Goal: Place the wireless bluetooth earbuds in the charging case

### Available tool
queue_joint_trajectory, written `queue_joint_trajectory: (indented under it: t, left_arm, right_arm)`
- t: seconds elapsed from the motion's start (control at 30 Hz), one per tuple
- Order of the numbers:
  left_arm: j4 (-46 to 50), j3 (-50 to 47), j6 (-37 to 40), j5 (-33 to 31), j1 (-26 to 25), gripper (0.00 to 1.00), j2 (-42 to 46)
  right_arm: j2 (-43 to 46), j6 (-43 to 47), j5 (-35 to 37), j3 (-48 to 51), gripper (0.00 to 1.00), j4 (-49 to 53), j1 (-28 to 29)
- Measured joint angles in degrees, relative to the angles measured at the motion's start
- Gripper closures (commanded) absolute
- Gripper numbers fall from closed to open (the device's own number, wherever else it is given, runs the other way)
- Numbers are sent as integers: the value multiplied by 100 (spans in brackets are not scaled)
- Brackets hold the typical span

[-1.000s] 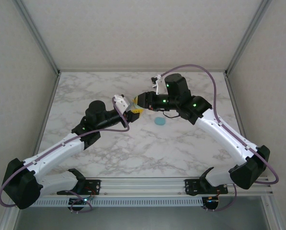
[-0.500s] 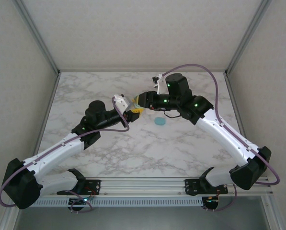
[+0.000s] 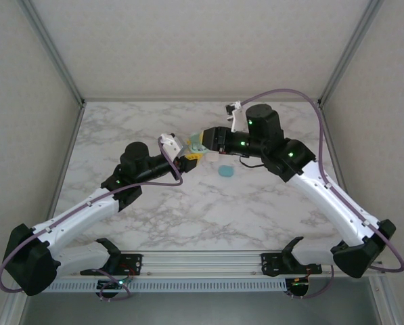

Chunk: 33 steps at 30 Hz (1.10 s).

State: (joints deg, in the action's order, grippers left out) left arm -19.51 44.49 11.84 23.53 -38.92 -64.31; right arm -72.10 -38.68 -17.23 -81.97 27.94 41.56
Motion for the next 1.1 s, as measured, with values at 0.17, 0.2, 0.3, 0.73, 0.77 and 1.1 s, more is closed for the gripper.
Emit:
queue_joint_trajectory:
  t: [0.17,0.2,0.3,0.73,0.77,1.1]
  left_arm:
    - [9,0,0,0,0,77,133]
    - [9,0,-2,2,0,76,164]
    - [74,7,-2,35,0,76,256]
    - [743,192,131,243,-192,77,356]
    - [765,214,151,245,-195,77,358]
    - [791,267,190,203,-195,77,358]
  right_arm:
    - [433,225,1126,-9,54,420,-61]
    - [472,227,1248,-26,54,525,-129]
    - [476,225,1379,-83,50,710,-511]
    - [-1049,164,-409,-1119,42,1137,-1143]
    - [-1165,164,-553,-1191,42,1156,-1143]
    - [-1587,339,-1700,-1287,42,1379,-1126]
